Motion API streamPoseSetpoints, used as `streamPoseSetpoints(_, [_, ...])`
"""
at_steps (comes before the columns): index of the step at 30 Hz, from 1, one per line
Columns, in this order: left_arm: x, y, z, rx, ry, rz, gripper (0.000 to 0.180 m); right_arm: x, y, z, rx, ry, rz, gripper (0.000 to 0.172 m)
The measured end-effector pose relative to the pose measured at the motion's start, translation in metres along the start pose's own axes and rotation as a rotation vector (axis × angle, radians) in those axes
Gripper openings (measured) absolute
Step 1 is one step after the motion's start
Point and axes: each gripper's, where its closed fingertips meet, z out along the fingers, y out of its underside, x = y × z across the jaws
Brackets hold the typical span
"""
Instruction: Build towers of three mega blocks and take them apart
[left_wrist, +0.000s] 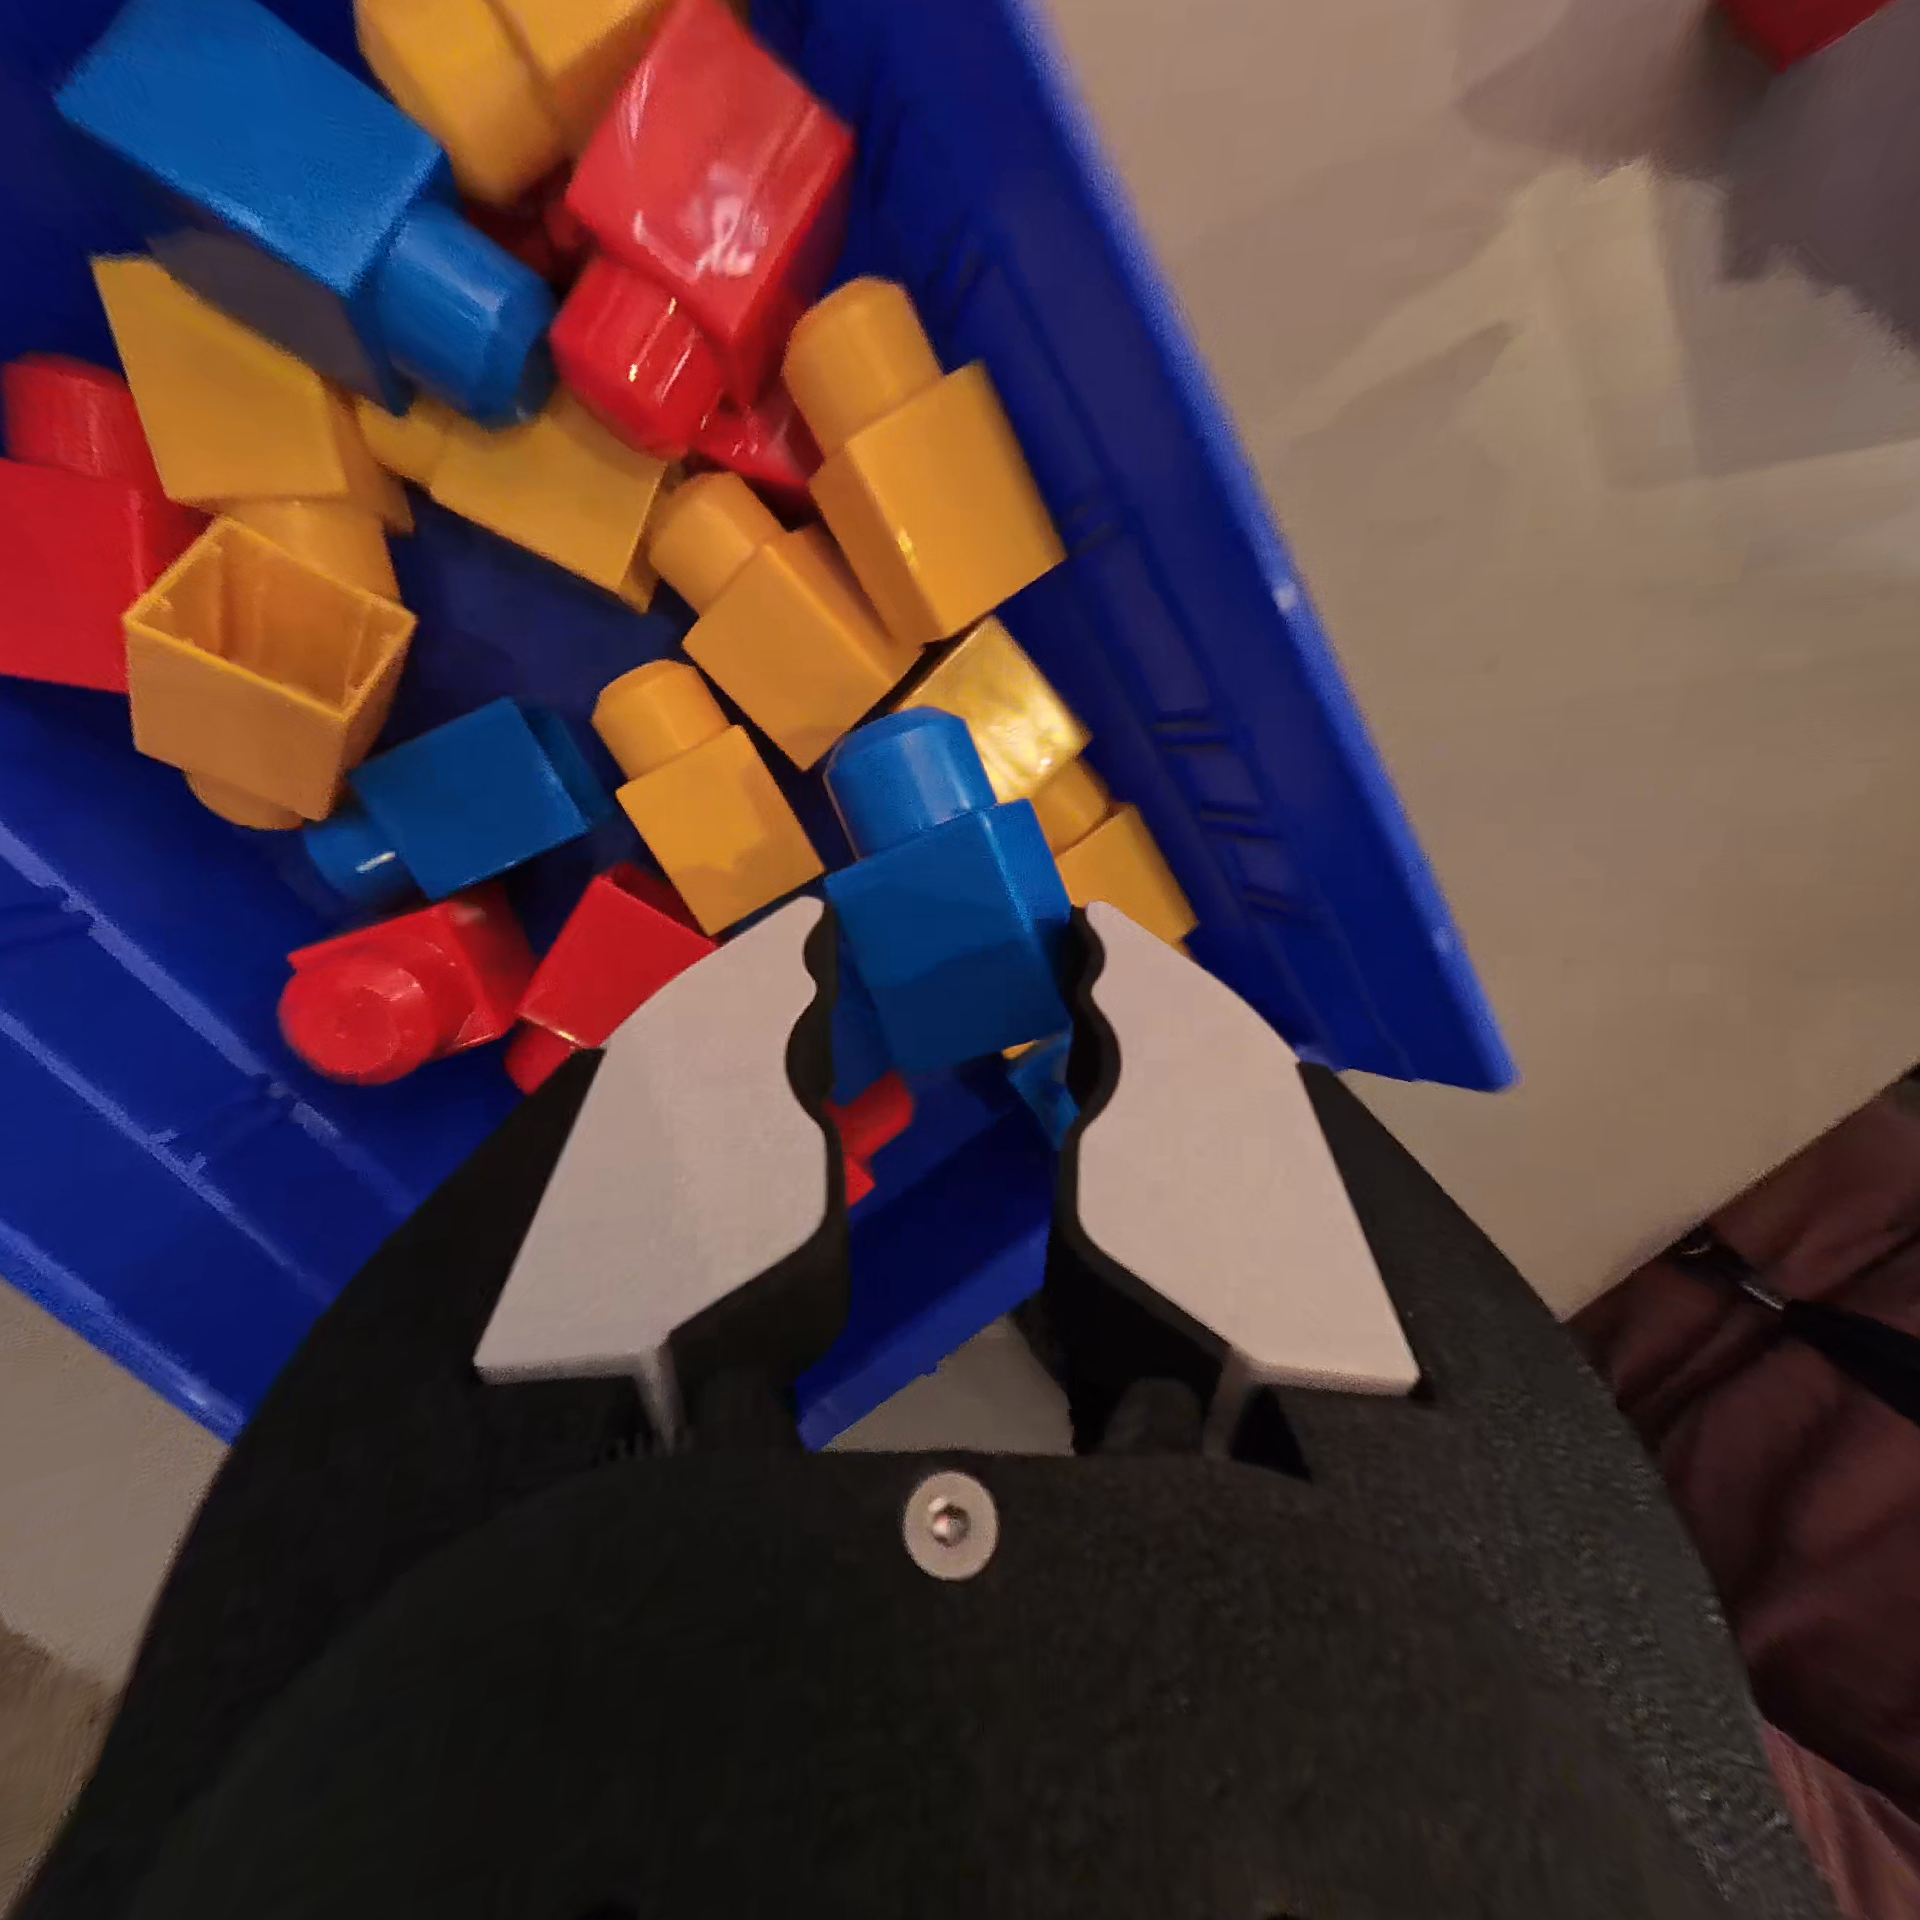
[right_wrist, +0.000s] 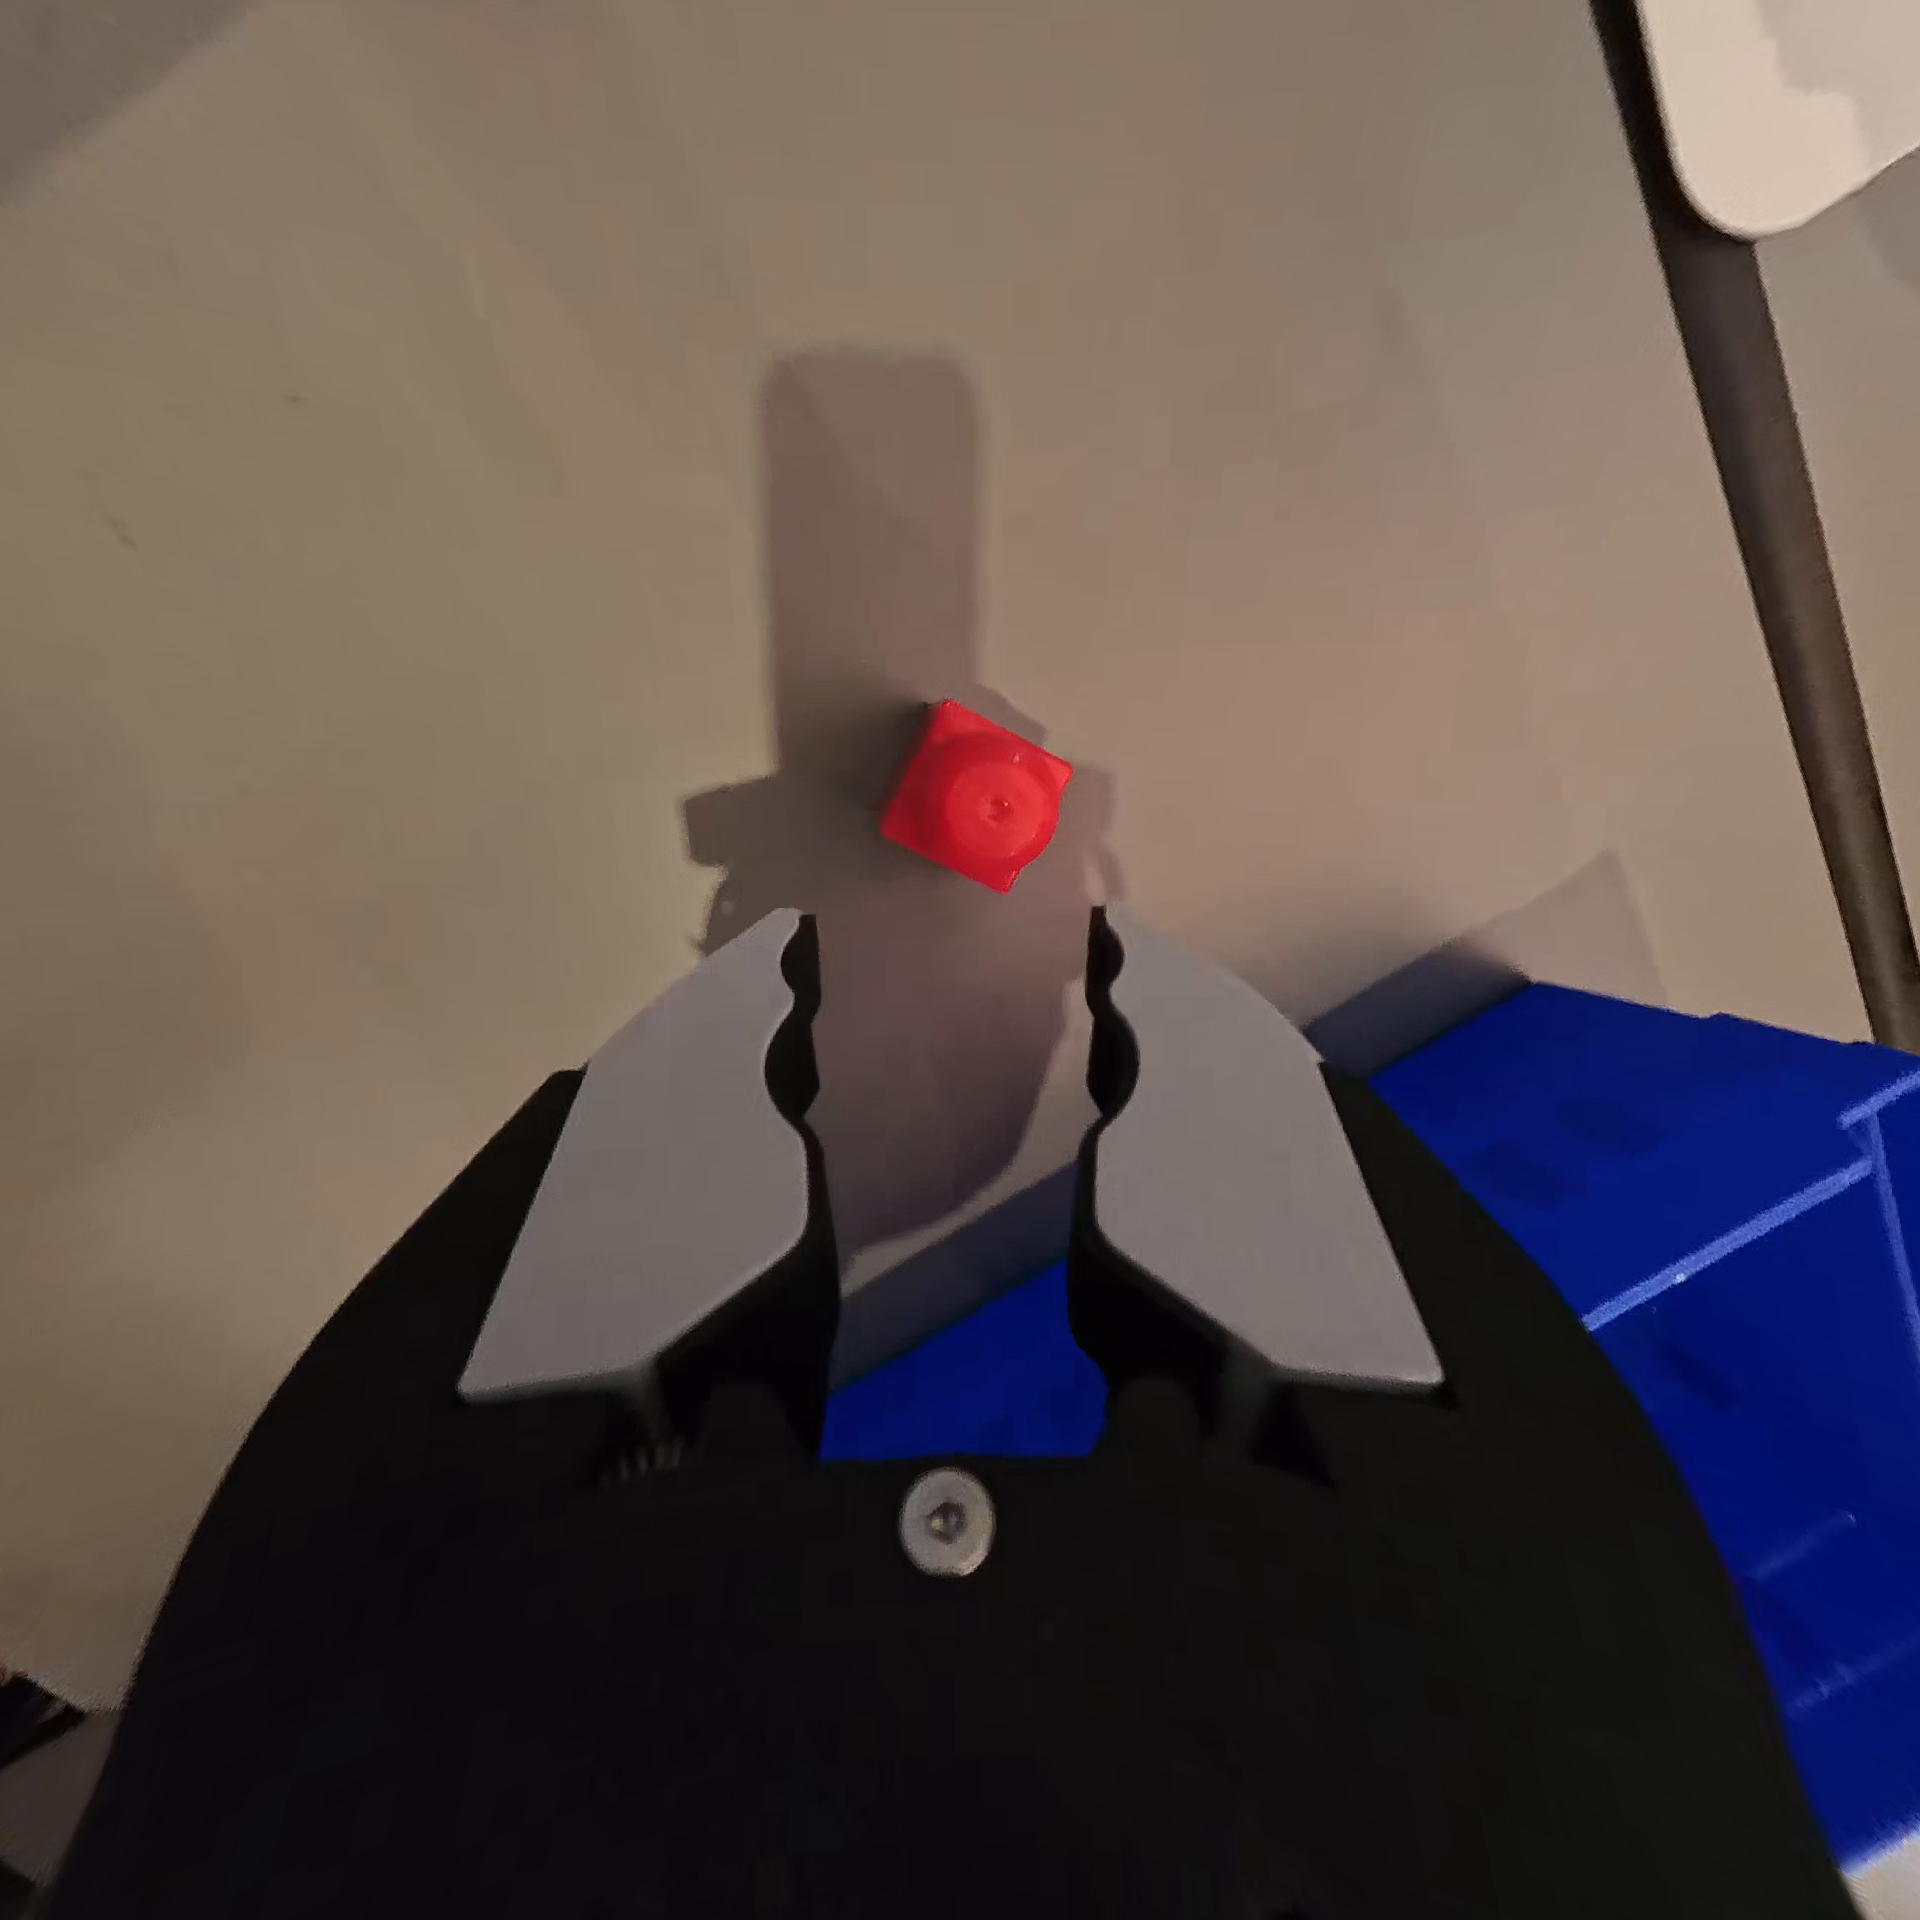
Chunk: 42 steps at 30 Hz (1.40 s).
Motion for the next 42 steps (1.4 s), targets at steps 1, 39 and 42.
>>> streamPoseSetpoints(1, [0.005, -0.002, -0.007, 0.032, 0.017, 0.008, 0.042, -0.002, -0.005, -0.001, 0.031, -0.015, -0.007, 0.051])
streamPoseSetpoints(39, [0.051, -0.023, -0.065, 0.268, -0.134, 0.269, 0.059, -0.051, -0.093, -0.027, 0.509, -0.125, 0.012, 0.030])
streamPoseSetpoints(42, [0.010, -0.009, -0.053, 0.203, -0.156, 0.119, 0.058, -0.043, -0.091, 0.011, 0.395, 0.014, 0.029, 0.030])
